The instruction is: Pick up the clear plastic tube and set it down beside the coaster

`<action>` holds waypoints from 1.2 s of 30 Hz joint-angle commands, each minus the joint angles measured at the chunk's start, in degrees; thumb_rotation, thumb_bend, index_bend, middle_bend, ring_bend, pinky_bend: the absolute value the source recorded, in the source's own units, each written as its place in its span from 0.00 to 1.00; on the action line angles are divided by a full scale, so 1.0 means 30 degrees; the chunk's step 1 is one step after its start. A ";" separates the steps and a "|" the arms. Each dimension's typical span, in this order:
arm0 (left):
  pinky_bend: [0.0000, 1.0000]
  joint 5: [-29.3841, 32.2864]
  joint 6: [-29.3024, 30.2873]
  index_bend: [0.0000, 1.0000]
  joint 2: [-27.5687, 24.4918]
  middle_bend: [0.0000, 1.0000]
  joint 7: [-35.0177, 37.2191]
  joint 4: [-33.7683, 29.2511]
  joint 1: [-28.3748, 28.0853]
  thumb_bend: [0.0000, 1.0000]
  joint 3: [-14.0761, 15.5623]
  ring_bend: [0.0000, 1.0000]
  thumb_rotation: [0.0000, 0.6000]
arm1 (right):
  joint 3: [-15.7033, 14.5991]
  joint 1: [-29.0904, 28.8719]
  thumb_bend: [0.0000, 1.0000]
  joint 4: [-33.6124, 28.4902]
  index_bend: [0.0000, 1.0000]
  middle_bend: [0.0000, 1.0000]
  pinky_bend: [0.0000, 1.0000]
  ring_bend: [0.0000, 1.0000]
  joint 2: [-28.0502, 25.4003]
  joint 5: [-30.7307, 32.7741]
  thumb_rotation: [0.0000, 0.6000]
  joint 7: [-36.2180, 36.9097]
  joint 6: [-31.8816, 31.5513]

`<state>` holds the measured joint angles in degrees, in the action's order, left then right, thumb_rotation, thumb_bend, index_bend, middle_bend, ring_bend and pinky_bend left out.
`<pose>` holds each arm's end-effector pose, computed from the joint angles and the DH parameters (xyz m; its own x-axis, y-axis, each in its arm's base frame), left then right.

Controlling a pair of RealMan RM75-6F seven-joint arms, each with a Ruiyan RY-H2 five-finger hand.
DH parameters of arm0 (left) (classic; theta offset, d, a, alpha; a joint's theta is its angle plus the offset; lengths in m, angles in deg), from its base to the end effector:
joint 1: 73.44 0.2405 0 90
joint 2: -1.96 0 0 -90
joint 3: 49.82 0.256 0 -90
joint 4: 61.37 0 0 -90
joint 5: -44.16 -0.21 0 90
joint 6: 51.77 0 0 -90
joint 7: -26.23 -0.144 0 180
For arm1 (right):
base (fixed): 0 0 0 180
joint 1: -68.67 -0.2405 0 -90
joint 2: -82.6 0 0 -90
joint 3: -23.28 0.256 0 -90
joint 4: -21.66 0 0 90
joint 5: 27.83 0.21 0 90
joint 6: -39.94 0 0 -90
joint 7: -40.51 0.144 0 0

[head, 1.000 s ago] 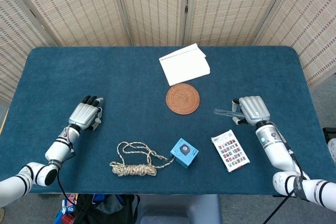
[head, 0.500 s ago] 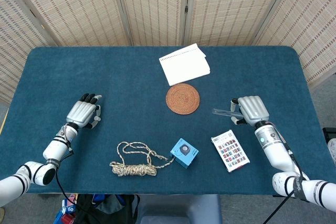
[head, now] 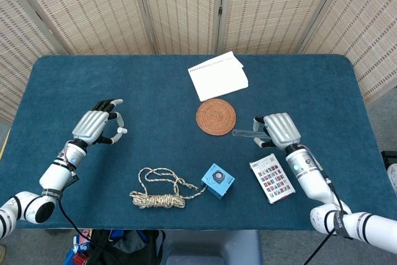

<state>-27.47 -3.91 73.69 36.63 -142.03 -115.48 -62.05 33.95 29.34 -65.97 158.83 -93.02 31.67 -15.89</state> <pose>-0.1932 0.3923 0.0914 0.2872 0.2675 0.9198 0.9363 -0.2813 -0.2105 -0.1862 -0.3590 0.0602 0.3808 -0.2135 0.8997 -0.9069 -0.2762 0.3183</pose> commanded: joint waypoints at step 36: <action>0.00 0.0026 0.3735 0.57 0.0016 0.07 -0.1842 -0.6193 -0.0903 0.44 -0.2079 0.00 1.00 | 0.2498 -0.4001 1.00 0.7455 0.76 1.00 1.00 1.00 0.8580 -0.4148 1.00 0.5788 -0.1414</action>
<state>-27.48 7.22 73.63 31.21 -160.49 -118.10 -68.27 41.35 17.44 -43.72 184.45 -105.49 48.94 -20.09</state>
